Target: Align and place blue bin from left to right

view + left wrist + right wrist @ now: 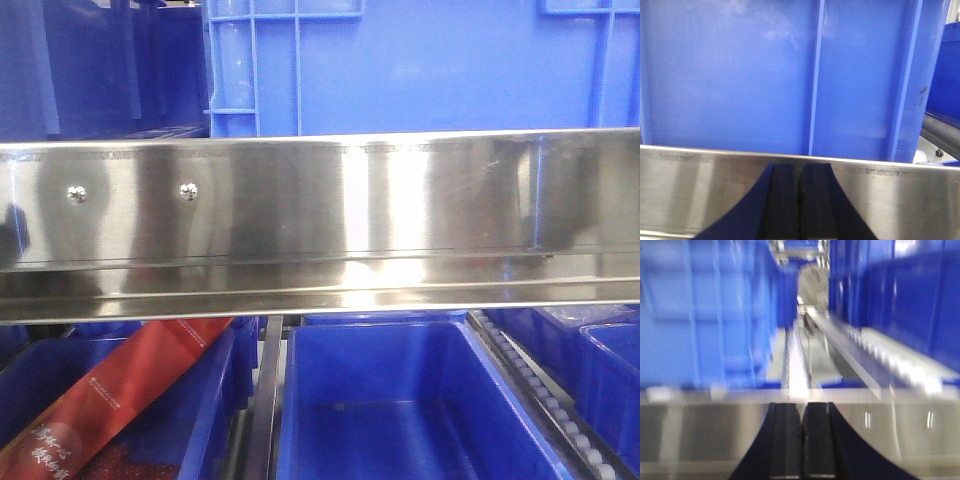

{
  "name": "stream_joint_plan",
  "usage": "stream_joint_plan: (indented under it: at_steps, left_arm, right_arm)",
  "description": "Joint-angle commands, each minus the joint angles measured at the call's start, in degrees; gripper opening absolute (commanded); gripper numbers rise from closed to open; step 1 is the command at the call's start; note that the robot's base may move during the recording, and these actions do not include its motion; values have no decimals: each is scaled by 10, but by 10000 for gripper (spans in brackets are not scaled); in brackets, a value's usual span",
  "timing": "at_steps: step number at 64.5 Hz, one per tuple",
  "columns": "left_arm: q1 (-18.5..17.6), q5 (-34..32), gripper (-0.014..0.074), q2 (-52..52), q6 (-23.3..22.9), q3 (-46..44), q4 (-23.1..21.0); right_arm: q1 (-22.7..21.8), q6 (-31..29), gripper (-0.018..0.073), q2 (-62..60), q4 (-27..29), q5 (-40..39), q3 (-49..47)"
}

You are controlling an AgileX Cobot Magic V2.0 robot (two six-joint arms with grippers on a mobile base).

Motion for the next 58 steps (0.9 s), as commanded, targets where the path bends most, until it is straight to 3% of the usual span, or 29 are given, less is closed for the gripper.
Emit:
stream_joint_plan:
  at_steps: [1,58]
  left_arm:
    - [1,-8,-111,-2,1,-1,-4]
    - [1,-8,-111,-2,1,-1,-4]
  right_arm:
    - [-4,-3,-162,-4,6,-56,33]
    - [-3,-3,-162,-4,20,-59,33]
